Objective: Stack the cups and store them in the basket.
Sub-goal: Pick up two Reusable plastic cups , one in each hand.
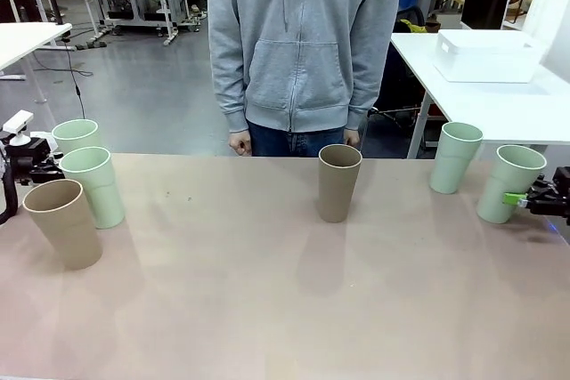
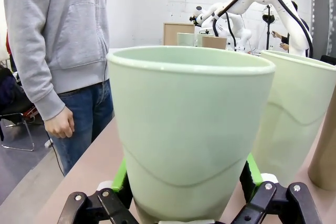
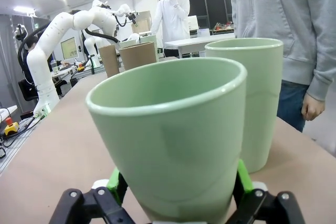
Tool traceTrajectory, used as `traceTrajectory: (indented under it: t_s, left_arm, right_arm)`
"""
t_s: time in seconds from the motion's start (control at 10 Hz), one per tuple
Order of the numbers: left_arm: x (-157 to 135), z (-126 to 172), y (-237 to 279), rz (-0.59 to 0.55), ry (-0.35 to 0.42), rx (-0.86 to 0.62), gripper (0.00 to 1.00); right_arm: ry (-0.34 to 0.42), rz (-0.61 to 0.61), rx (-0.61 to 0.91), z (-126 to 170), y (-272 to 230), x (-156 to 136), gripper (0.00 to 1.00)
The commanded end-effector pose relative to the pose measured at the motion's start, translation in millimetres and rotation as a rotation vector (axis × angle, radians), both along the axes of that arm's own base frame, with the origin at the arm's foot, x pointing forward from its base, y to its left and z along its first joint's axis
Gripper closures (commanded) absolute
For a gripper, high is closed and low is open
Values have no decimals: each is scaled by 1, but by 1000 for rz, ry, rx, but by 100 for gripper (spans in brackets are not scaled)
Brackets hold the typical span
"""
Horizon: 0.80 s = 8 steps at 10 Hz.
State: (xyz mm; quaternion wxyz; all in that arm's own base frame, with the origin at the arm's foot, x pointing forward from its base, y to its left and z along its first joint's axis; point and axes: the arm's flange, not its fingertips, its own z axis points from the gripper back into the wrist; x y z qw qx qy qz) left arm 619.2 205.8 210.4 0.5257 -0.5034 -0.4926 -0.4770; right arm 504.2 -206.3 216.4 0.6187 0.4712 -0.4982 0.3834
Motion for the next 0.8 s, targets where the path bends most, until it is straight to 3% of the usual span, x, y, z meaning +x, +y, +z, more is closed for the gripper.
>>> traceTrajectory:
  t_s: [0.0,0.6,0.7]
  left_arm:
    - [-3,-3,-11,7,-21,-34,0]
    - [-5,8,-13,1,-21,-69,0]
    - [-4,6,-12,0,-19,-61,0]
  right_arm:
    - [28,-8,-16,8,9,-3,0]
    - [40,2,-7,10,12,-1,0]
    - [37,0,-14,10,12,-1,20]
